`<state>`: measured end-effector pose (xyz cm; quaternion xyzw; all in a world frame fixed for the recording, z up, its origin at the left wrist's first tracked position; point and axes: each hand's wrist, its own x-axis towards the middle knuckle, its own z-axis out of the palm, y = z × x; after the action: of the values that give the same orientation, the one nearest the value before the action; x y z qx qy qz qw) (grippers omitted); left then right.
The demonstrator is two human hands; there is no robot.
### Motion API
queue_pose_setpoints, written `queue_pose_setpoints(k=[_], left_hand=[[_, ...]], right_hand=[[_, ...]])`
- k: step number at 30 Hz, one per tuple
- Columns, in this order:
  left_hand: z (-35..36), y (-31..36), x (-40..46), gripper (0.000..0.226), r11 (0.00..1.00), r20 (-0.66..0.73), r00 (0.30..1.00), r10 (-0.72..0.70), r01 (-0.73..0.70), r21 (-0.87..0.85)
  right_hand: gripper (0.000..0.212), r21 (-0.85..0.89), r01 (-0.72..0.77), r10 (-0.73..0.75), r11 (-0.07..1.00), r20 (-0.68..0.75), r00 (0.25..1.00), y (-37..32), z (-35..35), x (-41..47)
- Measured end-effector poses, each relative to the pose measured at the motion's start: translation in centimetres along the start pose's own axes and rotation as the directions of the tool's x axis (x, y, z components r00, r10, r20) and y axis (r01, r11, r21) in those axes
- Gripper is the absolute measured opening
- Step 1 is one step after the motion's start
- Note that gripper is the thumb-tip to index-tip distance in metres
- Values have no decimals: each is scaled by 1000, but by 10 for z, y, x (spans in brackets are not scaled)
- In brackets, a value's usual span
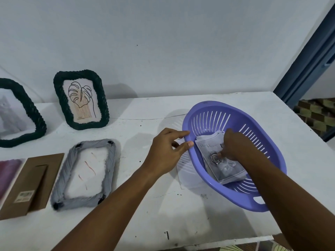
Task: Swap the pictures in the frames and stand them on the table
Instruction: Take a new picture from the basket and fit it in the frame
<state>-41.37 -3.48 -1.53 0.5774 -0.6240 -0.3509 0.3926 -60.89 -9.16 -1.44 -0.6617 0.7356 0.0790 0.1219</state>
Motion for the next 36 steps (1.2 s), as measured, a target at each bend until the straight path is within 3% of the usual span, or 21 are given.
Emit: queue_pose_setpoints(k=[4, 7, 10, 12, 14, 16, 19, 24, 26, 29, 31, 36], left_hand=[[-2, 3, 1, 40, 1000, 14, 1000, 5, -5, 25], [-4, 5, 2, 40, 996, 20, 1000, 23, -25, 82], [-5, 10, 2, 36, 982, 4, 997, 76, -76, 171], [-4, 15, 1, 30, 972, -3, 990, 140, -137, 191], [-4, 22, 1, 26, 978, -5, 987, 162, -160, 134], [-4, 29, 0, 26, 996, 18, 996, 85, -84, -19], [-7, 37, -3, 30, 981, 48, 999, -12, 21, -192], [-19, 36, -7, 21, 969, -32, 999, -23, 14, -246], [-26, 31, -6, 18, 963, -97, 994, -56, 28, -267], [-42, 28, -7, 16, 934, -140, 986, -86, 31, -356], [-56, 27, -8, 16, 898, -140, 984, -108, 36, -438], [-93, 20, -16, 19, 838, -172, 975, -143, 26, -546]], right_hand=[[32, 34, 58, -53, 998, -142, 989, 7, -1, 2], [25, 64, 72, -62, 995, -150, 987, 9, -7, 5], [21, 291, 132, -94, 948, -139, 986, 9, -20, 0], [18, 649, 124, -104, 750, -70, 992, 8, -31, -11], [21, 896, 27, -167, 443, 53, 985, 4, -41, -26], [33, 970, -72, -285, 231, 138, 948, 2, -45, -38], [43, 986, -160, -415, 58, 169, 894, -5, -43, -48], [35, 999, -45, -445, 6, 43, 894, -18, -42, -61], [27, 999, 38, -393, 25, -25, 919, -22, -42, -65], [17, 909, 275, -254, 312, -199, 947, -28, -40, -65], [24, 847, 353, -278, 397, -255, 926, -33, -39, -65], [35, 939, 337, -429, 71, -276, 860, -61, -42, -75]])
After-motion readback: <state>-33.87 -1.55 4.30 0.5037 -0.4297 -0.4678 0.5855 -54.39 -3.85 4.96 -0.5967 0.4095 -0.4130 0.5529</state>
